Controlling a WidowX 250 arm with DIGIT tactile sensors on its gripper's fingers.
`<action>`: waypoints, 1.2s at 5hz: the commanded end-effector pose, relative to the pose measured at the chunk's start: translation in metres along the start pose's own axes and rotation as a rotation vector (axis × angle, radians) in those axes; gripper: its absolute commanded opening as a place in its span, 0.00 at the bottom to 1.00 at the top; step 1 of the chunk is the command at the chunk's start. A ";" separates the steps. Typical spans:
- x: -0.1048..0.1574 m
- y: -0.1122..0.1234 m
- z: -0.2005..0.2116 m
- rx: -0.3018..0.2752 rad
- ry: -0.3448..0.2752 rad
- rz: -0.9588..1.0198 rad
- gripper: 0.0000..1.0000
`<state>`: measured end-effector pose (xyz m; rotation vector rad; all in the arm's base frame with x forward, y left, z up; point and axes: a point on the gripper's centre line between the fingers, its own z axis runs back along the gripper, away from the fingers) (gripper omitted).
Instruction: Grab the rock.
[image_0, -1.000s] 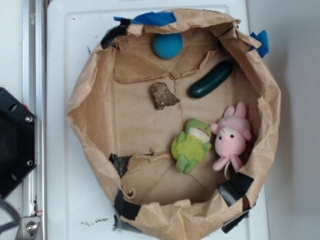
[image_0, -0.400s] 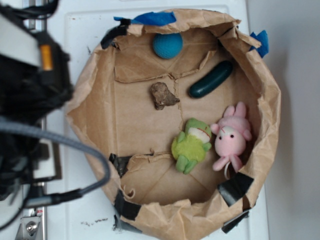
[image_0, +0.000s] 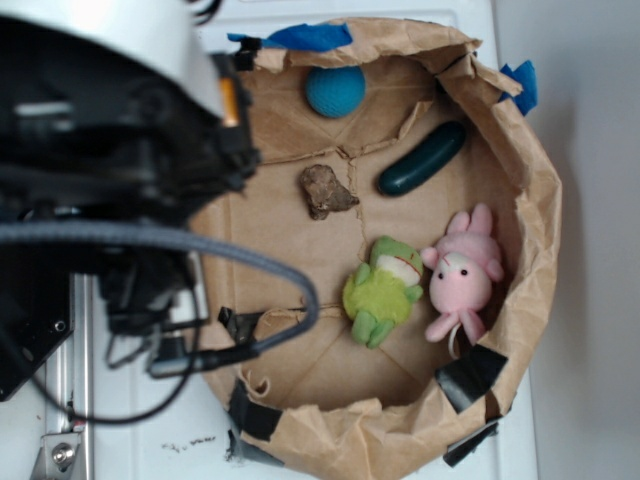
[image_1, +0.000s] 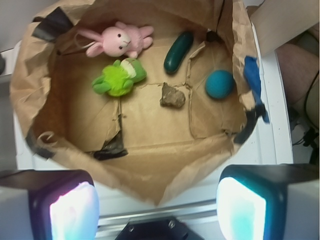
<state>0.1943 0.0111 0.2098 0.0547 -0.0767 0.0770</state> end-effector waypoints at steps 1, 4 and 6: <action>0.028 0.013 0.002 0.005 -0.053 0.004 1.00; 0.037 0.011 -0.017 0.016 -0.073 -0.116 1.00; 0.043 0.000 -0.031 -0.039 -0.077 -0.605 1.00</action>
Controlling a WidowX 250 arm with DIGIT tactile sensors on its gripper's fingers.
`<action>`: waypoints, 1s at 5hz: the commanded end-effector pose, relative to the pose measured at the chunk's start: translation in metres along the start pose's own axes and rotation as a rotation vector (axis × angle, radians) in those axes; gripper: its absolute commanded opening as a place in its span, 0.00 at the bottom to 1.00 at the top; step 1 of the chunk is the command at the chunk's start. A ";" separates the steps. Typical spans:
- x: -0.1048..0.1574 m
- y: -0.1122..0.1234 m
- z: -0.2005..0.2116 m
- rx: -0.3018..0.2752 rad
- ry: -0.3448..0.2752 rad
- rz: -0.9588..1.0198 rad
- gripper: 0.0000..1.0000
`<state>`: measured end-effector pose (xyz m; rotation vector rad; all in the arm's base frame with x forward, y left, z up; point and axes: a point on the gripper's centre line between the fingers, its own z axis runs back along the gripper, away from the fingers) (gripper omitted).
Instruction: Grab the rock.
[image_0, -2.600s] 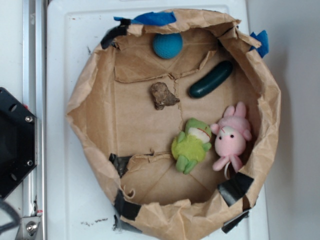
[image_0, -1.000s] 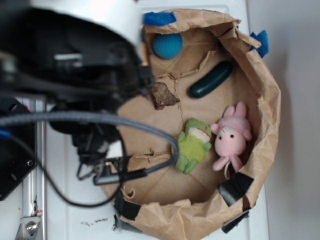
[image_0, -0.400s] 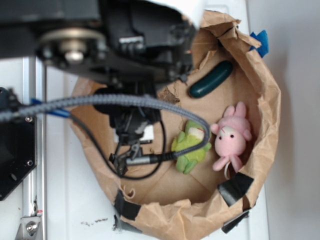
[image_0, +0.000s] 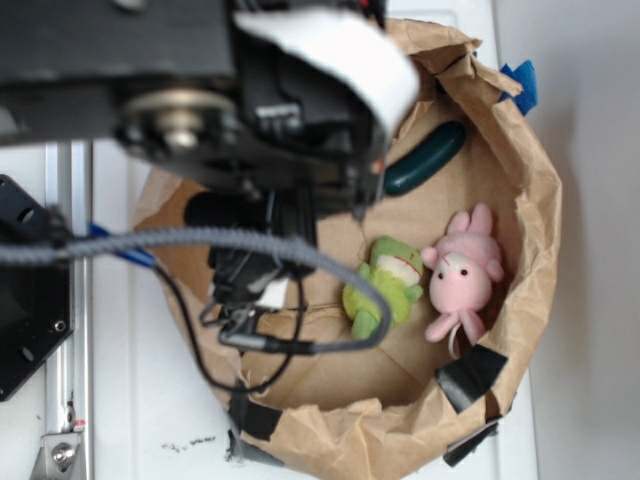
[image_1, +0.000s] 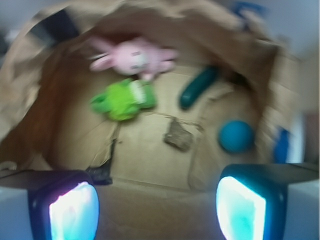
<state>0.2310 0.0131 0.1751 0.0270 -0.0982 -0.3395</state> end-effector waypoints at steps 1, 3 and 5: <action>0.008 0.006 0.006 0.011 -0.038 -0.191 1.00; 0.008 0.006 0.006 0.011 -0.038 -0.191 1.00; 0.013 0.003 -0.003 -0.072 -0.081 -0.553 1.00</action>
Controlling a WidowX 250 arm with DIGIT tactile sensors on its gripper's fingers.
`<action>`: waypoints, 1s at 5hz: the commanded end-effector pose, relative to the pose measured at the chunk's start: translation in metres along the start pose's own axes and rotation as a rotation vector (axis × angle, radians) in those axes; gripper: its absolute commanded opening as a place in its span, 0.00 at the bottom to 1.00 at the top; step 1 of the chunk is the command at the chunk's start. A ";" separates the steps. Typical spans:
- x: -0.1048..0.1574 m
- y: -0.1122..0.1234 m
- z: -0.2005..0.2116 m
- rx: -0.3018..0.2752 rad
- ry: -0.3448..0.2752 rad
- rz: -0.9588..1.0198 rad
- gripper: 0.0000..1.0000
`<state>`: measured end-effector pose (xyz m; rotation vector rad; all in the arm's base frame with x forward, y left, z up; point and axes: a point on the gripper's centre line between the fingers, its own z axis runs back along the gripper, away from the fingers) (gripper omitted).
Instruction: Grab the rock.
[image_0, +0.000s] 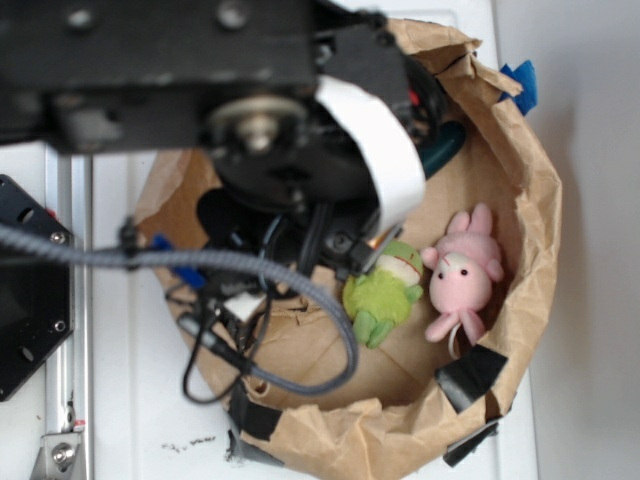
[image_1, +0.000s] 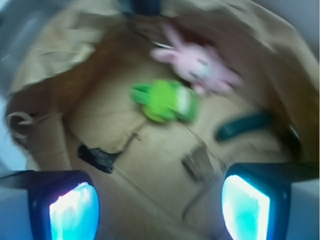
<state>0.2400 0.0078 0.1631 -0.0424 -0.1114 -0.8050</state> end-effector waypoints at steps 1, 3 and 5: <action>-0.001 0.014 0.006 -0.006 -0.072 -0.144 1.00; -0.007 0.027 -0.014 -0.033 -0.064 -0.194 1.00; -0.019 0.033 -0.032 -0.004 -0.043 -0.216 1.00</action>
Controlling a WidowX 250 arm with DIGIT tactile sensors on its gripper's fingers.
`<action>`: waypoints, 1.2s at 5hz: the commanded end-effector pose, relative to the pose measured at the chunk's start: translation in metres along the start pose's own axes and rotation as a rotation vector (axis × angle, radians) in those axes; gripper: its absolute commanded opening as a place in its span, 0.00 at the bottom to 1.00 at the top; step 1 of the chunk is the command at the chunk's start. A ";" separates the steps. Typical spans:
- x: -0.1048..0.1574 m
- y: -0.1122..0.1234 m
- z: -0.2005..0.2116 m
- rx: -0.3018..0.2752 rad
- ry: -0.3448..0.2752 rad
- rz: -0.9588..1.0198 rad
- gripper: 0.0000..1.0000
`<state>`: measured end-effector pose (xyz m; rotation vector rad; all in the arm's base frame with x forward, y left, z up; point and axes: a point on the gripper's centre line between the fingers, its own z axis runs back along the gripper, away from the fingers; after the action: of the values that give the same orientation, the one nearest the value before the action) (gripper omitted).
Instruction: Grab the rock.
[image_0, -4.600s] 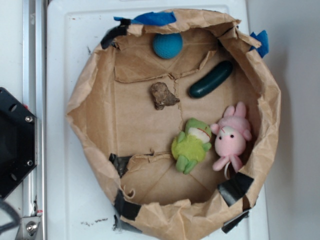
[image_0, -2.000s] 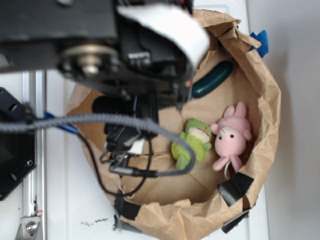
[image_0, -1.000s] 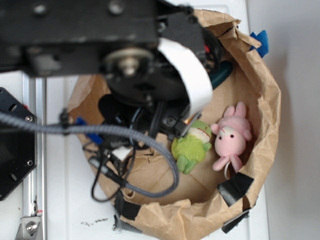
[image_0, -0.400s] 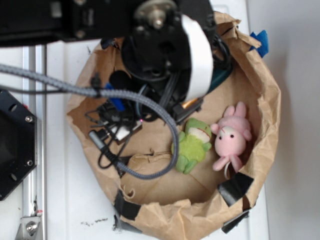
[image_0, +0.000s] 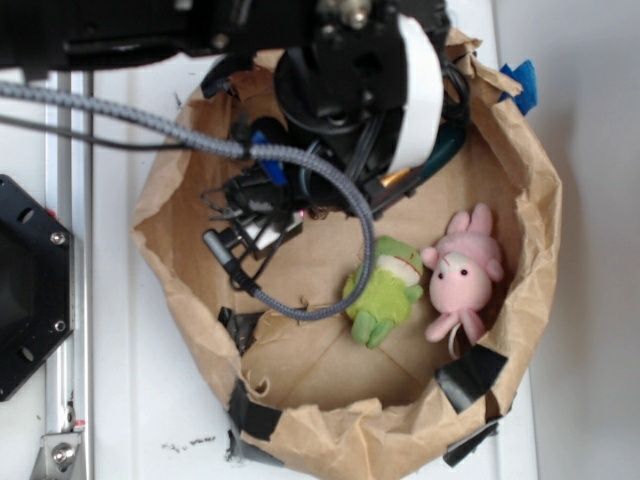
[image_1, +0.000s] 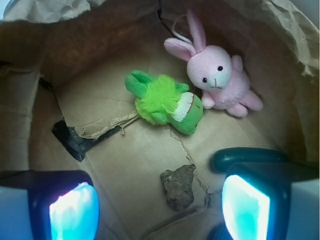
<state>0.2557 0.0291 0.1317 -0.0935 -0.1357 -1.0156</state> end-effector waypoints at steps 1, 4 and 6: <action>-0.017 0.008 -0.012 0.066 0.004 -0.016 1.00; -0.036 -0.076 -0.104 -0.013 0.013 -0.025 1.00; -0.036 -0.076 -0.104 -0.013 0.013 -0.025 1.00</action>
<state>0.1857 0.0096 0.0240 -0.0849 -0.1236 -1.0115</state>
